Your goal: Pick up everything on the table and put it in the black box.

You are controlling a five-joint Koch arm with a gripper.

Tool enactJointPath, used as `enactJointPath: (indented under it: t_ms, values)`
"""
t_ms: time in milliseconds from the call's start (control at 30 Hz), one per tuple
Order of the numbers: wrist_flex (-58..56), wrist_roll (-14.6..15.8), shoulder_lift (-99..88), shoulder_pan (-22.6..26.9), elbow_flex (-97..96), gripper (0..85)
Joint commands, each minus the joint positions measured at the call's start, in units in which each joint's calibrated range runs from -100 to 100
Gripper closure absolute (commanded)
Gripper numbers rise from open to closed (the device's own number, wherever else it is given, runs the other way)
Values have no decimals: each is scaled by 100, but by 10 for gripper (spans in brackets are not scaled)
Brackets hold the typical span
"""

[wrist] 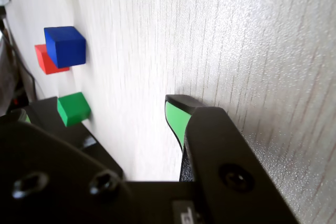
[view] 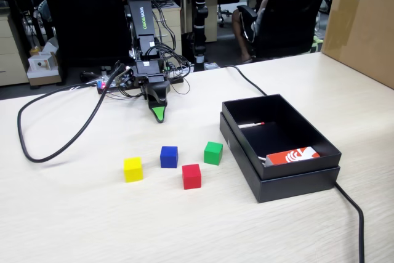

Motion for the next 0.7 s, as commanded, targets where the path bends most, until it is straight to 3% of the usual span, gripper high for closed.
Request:
enactJointPath:
  t_ms: [0, 667]
  values:
    - [-422, -20, -13, 0, -48, 355]
    - [-422, 5, -13, 34, -2, 354]
